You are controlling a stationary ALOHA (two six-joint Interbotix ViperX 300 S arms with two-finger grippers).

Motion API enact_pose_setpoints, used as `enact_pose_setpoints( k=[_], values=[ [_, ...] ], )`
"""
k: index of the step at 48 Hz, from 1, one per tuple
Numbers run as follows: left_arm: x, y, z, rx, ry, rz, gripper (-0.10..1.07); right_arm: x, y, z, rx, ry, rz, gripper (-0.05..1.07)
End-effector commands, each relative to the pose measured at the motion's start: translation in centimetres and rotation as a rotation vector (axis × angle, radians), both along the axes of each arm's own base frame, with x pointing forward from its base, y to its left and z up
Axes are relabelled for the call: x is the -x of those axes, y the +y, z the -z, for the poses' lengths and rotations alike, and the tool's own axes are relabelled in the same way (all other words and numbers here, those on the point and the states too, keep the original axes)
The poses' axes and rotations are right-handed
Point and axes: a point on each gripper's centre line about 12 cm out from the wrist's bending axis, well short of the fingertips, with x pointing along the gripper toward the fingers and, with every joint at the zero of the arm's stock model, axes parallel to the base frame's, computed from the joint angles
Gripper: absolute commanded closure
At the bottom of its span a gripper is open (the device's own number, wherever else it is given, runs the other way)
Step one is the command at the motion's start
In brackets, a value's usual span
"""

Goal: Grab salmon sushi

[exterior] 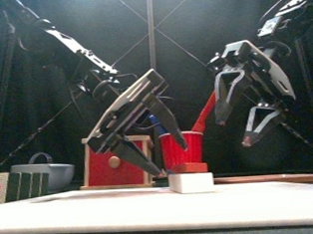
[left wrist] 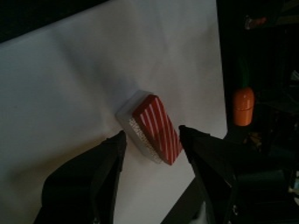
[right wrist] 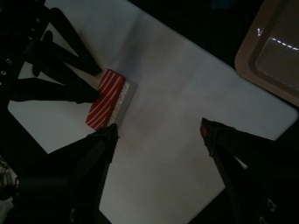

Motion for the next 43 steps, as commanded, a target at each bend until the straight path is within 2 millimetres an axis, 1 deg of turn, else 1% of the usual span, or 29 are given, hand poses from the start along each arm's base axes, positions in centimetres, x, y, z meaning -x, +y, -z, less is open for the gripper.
enact_pose_setpoints(
  k=[1,5,15,25,33,43],
  values=[
    [-0.7,0.3,-1.1,-0.006,-0.032,-0.001,0.11,-0.2,0.0,-0.5,0.000,-0.018,-0.002,-0.01],
    [-0.6,0.3,-1.2,-0.017,-0.038,0.005,0.11,-0.2,0.0,-0.4,0.002,-0.015,-0.003,-0.01],
    [-0.4,0.4,-2.6,-0.081,-0.071,0.053,0.11,-0.3,0.1,-0.4,-0.003,-0.021,-0.003,-0.01],
    [0.4,0.5,-4.0,-0.175,-0.105,0.123,0.11,-0.2,0.2,-0.5,0.000,-0.030,-0.018,-0.01],
    [1.5,0.7,-4.1,-0.271,-0.114,0.186,0.11,-0.3,0.3,-0.6,0.013,-0.035,-0.027,-0.01],
    [2.3,1.1,-4.9,-0.389,-0.163,0.233,0.11,-0.4,0.5,-0.7,0.007,-0.050,-0.039,-0.01]
  ],
)
